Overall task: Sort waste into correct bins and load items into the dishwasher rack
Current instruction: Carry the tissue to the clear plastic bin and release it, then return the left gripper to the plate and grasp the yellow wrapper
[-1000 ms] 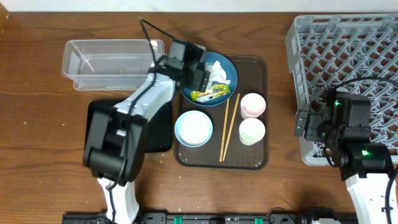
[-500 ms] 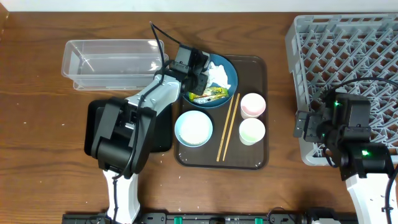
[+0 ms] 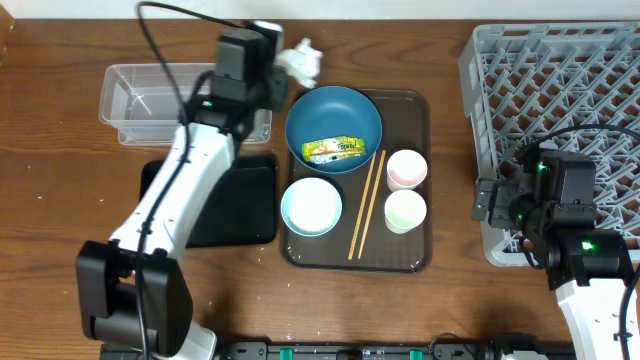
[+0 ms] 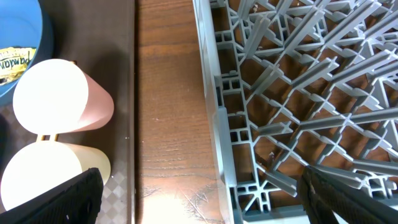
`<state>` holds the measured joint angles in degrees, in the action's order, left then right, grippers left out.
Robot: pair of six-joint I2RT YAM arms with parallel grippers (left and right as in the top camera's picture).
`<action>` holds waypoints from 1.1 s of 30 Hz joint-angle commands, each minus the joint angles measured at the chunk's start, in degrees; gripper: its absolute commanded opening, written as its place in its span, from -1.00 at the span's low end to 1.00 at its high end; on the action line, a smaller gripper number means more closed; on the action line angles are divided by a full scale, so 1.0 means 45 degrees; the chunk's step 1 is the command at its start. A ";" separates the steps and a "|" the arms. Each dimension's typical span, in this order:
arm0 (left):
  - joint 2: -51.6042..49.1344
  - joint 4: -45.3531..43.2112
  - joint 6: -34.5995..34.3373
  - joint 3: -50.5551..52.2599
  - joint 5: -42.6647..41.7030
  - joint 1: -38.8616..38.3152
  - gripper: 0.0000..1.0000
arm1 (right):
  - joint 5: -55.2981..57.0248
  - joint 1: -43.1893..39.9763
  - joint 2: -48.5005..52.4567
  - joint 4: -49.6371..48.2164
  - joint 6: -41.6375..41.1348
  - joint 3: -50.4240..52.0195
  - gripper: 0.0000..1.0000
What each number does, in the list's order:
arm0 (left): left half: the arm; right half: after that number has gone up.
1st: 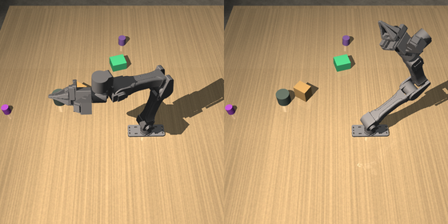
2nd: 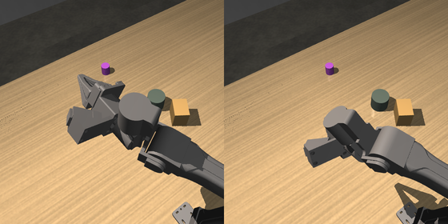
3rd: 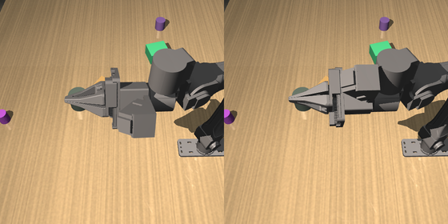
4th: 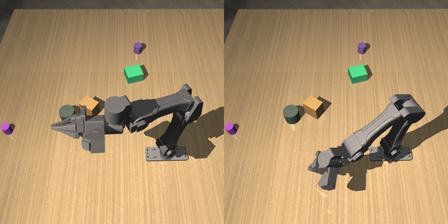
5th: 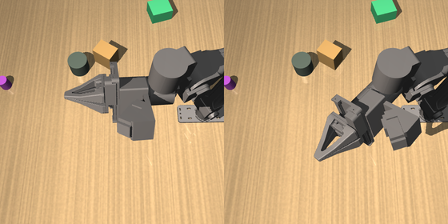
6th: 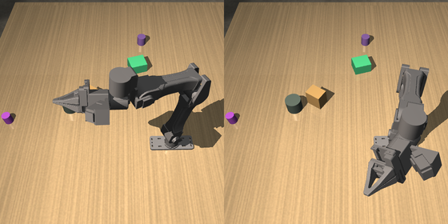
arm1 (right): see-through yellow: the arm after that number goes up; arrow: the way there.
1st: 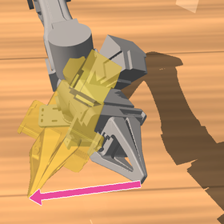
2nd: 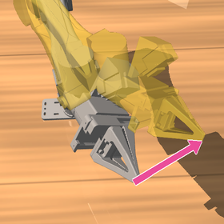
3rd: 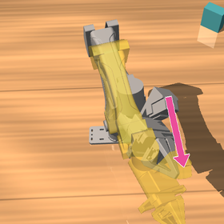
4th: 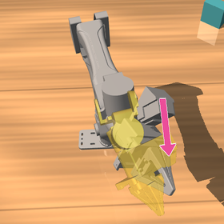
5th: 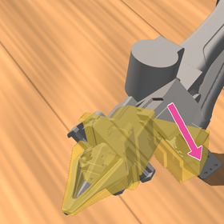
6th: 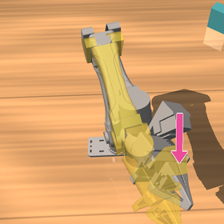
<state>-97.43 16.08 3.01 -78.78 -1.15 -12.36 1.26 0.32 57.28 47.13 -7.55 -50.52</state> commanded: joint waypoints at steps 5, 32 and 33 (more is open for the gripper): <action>-0.0743 0.0015 -0.0160 0.0039 0.0840 0.2064 -0.88 | -0.0044 -0.0068 -0.0058 0.0015 0.0078 -0.0277 0.98; -0.2662 0.3075 0.3385 0.0403 -0.3837 -0.1841 0.30 | -0.0044 -0.0068 -0.0058 0.0053 0.0078 -0.0272 0.99; -0.2953 0.3007 0.3385 0.0403 -0.3570 -0.1919 0.33 | -0.0044 -0.0068 -0.0058 0.0053 0.0078 -0.0272 0.99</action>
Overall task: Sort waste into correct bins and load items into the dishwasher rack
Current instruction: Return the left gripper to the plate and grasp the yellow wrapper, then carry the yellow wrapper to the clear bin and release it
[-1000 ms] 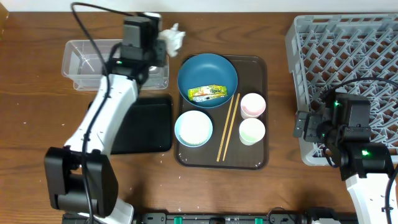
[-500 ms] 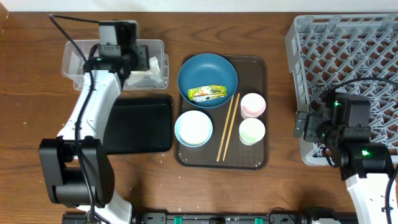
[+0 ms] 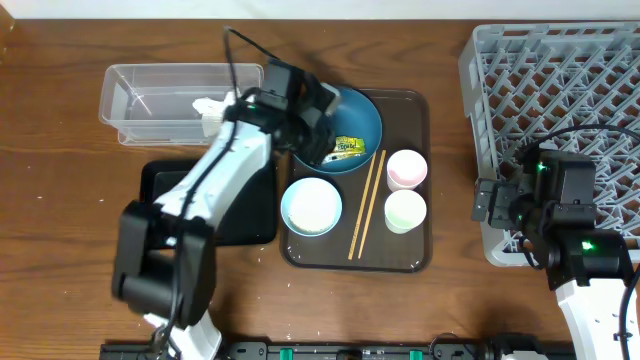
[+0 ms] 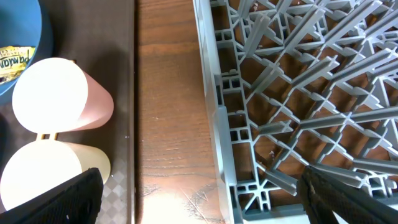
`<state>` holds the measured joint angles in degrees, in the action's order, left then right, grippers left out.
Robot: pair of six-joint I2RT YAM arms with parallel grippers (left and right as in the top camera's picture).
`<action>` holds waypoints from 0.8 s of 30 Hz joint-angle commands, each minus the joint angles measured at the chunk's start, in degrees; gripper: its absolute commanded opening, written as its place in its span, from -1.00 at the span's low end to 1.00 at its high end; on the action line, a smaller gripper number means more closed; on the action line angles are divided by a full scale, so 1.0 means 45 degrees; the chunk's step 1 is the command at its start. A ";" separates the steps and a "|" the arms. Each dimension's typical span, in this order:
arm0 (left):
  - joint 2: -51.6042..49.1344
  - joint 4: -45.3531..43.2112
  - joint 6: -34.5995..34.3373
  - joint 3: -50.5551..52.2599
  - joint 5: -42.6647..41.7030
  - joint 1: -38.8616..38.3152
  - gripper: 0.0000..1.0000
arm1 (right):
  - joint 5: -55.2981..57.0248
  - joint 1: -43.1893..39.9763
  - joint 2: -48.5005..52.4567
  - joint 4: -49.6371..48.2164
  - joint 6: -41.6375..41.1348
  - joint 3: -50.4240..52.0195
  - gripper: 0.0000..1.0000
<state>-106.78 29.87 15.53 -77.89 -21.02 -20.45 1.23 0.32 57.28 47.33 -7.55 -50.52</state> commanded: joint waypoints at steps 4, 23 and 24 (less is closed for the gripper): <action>-0.1846 -0.0491 0.0597 0.0204 0.1899 -0.0199 0.42 | -0.0044 -0.0068 -0.0058 0.0015 0.0078 -0.0272 0.99; -0.1477 -0.0957 -0.0486 -0.0175 0.1923 -0.0058 -0.88 | -0.0034 -0.0068 -0.0058 0.0063 0.0078 -0.0272 0.99; -0.1156 -0.1001 -0.0763 -0.0180 0.1923 0.0015 -0.88 | -0.0039 -0.0068 -0.0058 0.0058 0.0078 -0.0272 0.98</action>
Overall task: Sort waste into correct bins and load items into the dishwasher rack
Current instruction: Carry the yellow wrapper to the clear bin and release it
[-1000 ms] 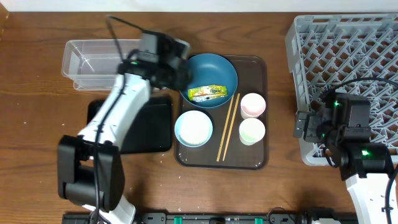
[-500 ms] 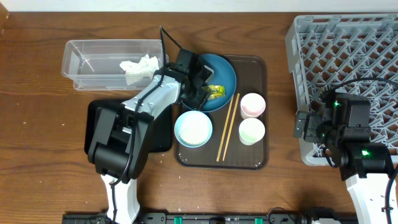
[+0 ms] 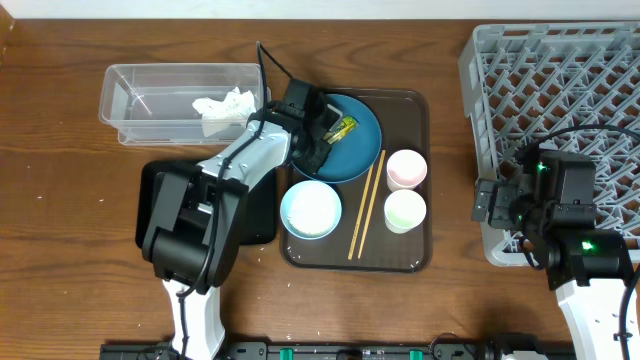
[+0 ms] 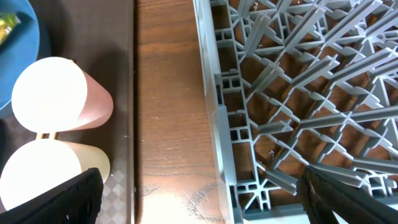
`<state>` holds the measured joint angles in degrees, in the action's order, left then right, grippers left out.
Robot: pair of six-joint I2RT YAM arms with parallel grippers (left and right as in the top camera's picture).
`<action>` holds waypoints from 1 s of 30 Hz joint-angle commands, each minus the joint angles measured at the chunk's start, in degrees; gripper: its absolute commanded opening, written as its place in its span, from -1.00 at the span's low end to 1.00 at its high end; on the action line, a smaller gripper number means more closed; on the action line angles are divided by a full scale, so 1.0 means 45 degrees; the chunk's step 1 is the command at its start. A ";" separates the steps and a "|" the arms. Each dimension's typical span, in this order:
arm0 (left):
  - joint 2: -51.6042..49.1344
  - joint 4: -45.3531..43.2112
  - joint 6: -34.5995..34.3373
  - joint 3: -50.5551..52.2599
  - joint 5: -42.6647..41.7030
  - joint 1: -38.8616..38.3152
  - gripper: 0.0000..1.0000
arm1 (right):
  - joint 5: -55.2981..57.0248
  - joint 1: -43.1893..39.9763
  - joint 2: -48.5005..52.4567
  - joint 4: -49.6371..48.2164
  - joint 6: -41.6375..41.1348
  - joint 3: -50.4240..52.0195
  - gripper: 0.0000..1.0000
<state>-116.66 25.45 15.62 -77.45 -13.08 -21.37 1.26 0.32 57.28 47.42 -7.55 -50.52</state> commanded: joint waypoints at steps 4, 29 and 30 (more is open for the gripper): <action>0.2633 -0.0039 -0.1914 -0.0277 0.0170 0.0811 -0.88 | -0.0039 -0.0068 -0.0058 0.0039 0.0078 -0.0272 0.99; 0.4575 -0.0131 -0.2880 -0.0262 0.0675 0.5173 -0.03 | -0.0044 -0.0068 -0.0058 0.0049 0.0078 -0.0272 0.99; 0.4813 0.0180 -0.2924 -0.0262 0.0670 0.5090 -0.03 | -0.0044 -0.0068 -0.0058 0.0044 0.0078 -0.0272 0.99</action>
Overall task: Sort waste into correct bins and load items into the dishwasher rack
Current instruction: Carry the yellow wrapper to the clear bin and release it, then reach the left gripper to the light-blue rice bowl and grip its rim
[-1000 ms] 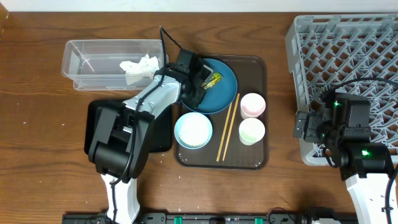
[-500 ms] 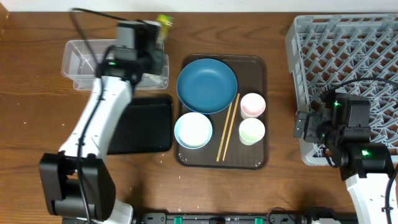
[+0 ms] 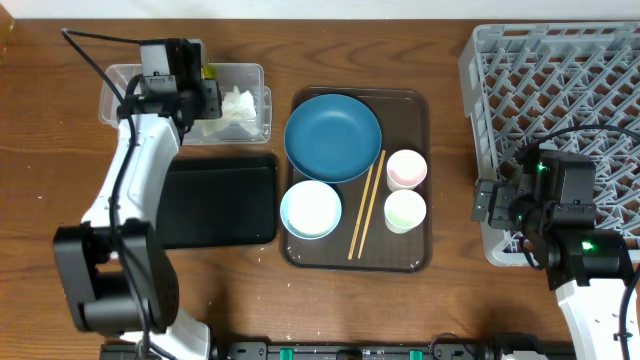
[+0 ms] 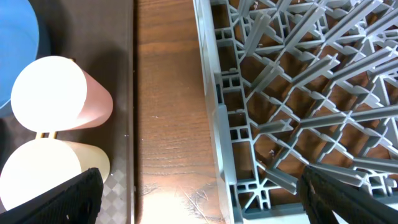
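My left gripper (image 3: pixel 205 82) hangs over the clear plastic bin (image 3: pixel 120 88), shut on the yellow-green snack wrapper (image 3: pixel 208 70), of which only a small bit shows at the fingertips. A crumpled white tissue (image 3: pixel 236 104) lies inside that bin. The blue plate (image 3: pixel 333 135) on the brown tray (image 3: pixel 420 262) is bare. Also on the tray are a white bowl (image 3: pixel 311 207), wooden chopsticks (image 3: pixel 365 205), a pink cup (image 4: pixel 59 93) and a pale green cup (image 4: pixel 53 171). My right gripper (image 4: pixel 199 199) stands open over the table beside the grey dishwasher rack (image 4: pixel 292 93).
A black tray-like bin (image 3: pixel 220 200) lies in front of the clear bin, left of the brown tray. A strip of bare wood (image 4: pixel 165 112) separates the brown tray from the rack. The rack fills the right back corner.
My left gripper was over the blue plate with the wrapper in it; now it is over the clear bin, still on the wrapper. The plate is bare. The right arm has not moved.
First my left gripper was behind the plate by the tissue, with the wrapper lying on the plate. Then the tissue was at the clear bin and the gripper reached over the plate. Then the tissue lay in the bin and the wrapper was gripped; now it is over the bin.
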`<state>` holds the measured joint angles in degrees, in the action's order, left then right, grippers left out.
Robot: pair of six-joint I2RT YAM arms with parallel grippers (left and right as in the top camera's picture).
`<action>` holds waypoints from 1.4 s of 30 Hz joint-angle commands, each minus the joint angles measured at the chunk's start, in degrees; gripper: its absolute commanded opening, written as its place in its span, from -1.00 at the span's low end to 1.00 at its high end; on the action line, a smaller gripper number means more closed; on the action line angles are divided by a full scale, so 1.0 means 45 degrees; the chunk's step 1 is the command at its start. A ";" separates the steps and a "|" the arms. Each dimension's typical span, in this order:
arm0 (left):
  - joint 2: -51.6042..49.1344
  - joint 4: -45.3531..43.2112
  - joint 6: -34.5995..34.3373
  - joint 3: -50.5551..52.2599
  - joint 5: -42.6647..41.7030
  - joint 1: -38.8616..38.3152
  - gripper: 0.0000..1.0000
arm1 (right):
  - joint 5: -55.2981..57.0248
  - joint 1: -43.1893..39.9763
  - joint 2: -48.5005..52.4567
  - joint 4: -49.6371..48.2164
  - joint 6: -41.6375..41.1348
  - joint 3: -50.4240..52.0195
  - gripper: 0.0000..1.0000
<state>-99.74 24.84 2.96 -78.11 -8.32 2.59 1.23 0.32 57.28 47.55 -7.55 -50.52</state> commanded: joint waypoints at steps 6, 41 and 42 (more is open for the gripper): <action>0.2050 0.4163 -0.1379 -0.0112 -0.1360 -0.1039 0.00 | -0.0039 -0.0068 -0.0058 0.0015 0.0078 -0.0272 0.99; 0.0321 0.1103 -0.4784 0.4221 -0.1141 -0.8655 0.05 | -0.0044 -0.0068 -0.0058 0.0015 0.0073 -0.0272 0.98; 0.0131 0.1015 -0.4784 0.4216 -0.1146 -0.8718 -0.03 | -0.0044 -0.0068 -0.0058 0.0015 0.0073 -0.0272 0.98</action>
<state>-97.01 29.87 -17.12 -59.68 -15.44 -35.94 1.23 0.32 57.28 47.55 -7.55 -50.54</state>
